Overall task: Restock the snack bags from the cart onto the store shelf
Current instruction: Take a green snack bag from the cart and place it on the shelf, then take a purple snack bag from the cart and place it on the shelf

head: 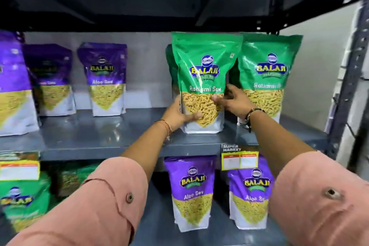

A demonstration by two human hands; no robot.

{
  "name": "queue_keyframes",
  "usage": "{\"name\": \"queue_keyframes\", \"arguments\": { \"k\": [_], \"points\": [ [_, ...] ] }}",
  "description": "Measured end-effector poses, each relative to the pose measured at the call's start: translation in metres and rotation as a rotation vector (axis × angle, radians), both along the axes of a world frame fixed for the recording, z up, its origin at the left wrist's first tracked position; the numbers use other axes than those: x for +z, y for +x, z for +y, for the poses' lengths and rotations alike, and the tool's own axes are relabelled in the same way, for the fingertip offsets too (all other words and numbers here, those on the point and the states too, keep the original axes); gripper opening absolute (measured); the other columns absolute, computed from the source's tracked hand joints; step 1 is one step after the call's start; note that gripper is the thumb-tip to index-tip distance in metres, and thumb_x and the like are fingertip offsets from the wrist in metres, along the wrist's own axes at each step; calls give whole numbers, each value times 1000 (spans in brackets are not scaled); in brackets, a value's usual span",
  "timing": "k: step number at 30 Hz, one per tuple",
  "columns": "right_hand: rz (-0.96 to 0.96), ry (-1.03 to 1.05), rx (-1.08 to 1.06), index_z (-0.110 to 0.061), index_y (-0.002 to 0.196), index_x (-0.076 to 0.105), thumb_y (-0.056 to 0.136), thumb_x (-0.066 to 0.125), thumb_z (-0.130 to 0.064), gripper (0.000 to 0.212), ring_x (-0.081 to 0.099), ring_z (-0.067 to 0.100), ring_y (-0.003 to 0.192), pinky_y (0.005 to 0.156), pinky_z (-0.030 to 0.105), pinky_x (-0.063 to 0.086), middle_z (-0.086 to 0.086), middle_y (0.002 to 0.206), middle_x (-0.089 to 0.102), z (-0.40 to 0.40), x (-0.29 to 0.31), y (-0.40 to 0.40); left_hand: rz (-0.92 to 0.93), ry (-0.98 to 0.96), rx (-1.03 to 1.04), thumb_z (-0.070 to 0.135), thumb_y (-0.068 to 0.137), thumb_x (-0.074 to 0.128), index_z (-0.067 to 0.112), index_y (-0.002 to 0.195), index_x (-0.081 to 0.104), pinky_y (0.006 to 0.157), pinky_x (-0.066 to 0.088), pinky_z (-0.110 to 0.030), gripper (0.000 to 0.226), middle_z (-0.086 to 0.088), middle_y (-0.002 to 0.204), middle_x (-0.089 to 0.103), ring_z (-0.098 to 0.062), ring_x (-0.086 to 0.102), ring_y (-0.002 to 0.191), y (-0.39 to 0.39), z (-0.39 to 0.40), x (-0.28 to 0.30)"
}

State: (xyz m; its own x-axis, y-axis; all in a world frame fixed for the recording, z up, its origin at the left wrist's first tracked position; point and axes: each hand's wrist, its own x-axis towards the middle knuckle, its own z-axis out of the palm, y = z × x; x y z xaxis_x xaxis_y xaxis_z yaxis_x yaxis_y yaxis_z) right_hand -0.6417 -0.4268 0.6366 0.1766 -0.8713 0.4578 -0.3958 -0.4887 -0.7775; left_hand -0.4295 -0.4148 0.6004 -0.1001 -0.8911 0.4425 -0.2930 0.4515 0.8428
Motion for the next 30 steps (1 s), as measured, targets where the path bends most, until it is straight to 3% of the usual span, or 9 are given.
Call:
{"name": "queue_keyframes", "arguments": {
  "k": [3,6,10,14,16,21,30],
  "points": [
    [61,43,-8,-22,138,35,47,78,-62,108,50,19,124,102,32,40,-1,137,52,10,-15,-3,-36,-13,23,38,54,84,32,119,43,104,43,-40,76,-2,123,60,-21,55,116,-8,2,-10],
    [51,52,-37,-20,140,29,42,74,-66,117,49,24,126,107,40,40,6,142,50,15,-20,-2,-98,-41,69,44,58,81,30,128,37,105,40,-35,83,0,129,57,-20,51,119,-13,7,-9],
    [19,4,-45,-26,146,16,53,78,-56,116,42,23,132,110,38,33,4,147,43,26,-16,7,-134,-41,107,41,65,78,21,138,28,109,38,-41,91,-7,139,50,-26,47,126,-13,13,-6],
    [104,-377,-374,-23,149,-2,64,63,-72,118,8,24,147,119,47,8,4,161,5,46,-4,40,-67,-166,277,35,75,72,12,144,19,114,31,-40,90,-14,150,35,-27,34,136,9,33,1],
    [136,-663,-498,-19,150,6,73,54,-70,104,7,24,147,120,40,4,5,161,8,57,6,66,-84,-268,390,33,78,68,8,143,20,115,27,-38,84,-15,151,31,-26,31,138,36,46,8],
    [159,-827,-149,-22,146,25,80,55,-59,82,19,24,145,119,40,18,4,156,24,80,5,172,-92,-315,622,29,80,67,4,140,28,111,28,-33,75,-16,146,37,-26,36,134,140,93,6],
    [170,-594,561,-17,143,33,76,62,-52,80,38,25,132,114,38,27,7,146,44,183,-105,408,-141,-50,1126,24,75,73,1,133,39,106,30,-29,71,-20,136,47,-28,44,127,338,277,-105]
  ]
}}
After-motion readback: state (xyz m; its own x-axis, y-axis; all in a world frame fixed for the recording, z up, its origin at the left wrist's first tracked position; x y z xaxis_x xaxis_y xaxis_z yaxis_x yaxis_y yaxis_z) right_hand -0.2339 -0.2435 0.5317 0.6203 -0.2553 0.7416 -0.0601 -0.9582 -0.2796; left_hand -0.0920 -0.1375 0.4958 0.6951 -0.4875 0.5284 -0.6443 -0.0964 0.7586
